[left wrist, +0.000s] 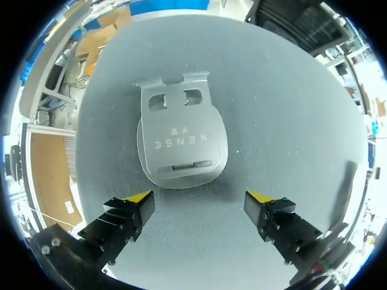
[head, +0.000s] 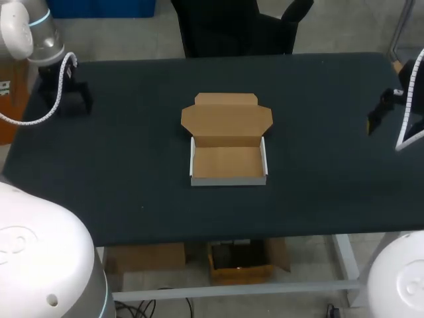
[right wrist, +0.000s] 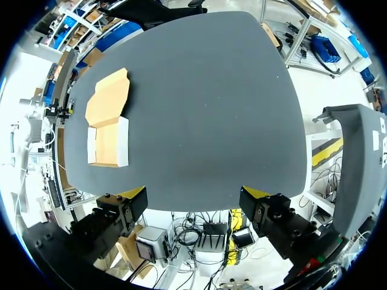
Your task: Assemble the packaging by folding the flat box into shape, placing the metal phone stand inside, and closing the box properly
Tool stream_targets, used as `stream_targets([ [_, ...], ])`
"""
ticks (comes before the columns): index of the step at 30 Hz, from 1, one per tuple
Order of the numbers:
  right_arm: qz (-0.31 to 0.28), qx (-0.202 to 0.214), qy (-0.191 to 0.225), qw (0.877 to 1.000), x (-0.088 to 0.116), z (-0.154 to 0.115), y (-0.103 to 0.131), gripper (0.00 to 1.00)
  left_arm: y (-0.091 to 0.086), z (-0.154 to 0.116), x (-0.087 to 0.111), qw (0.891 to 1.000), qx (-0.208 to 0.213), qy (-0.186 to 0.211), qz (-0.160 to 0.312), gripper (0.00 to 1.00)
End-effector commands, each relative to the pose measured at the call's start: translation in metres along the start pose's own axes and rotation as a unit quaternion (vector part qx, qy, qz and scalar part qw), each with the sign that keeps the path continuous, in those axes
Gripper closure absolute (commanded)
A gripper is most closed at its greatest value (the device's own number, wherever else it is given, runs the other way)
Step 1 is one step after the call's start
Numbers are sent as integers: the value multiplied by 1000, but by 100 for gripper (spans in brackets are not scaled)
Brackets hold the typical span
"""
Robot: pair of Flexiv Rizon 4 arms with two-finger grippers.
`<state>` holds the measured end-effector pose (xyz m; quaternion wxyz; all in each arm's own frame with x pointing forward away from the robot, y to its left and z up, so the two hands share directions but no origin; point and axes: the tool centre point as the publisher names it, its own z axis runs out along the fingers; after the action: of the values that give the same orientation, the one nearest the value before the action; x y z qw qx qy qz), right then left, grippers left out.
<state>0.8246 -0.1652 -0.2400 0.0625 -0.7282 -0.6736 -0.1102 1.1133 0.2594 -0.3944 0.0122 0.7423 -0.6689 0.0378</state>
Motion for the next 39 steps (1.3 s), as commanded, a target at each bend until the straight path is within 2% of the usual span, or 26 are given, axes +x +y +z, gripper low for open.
stream_targets([
  [1, 0, 2, -1, 1000, 0, -2, 0, 0, -9, 3, -3, 999, -36, 2, -1, 0],
  [13, 0, 2, -1, 1000, 0, -2, 0, 0, -19, 3, -10, 999, -33, 2, -6, 0],
  [39, 0, 2, -1, 1000, 0, -2, 0, 0, -36, 2, -14, 999, -29, -13, -3, 0],
])
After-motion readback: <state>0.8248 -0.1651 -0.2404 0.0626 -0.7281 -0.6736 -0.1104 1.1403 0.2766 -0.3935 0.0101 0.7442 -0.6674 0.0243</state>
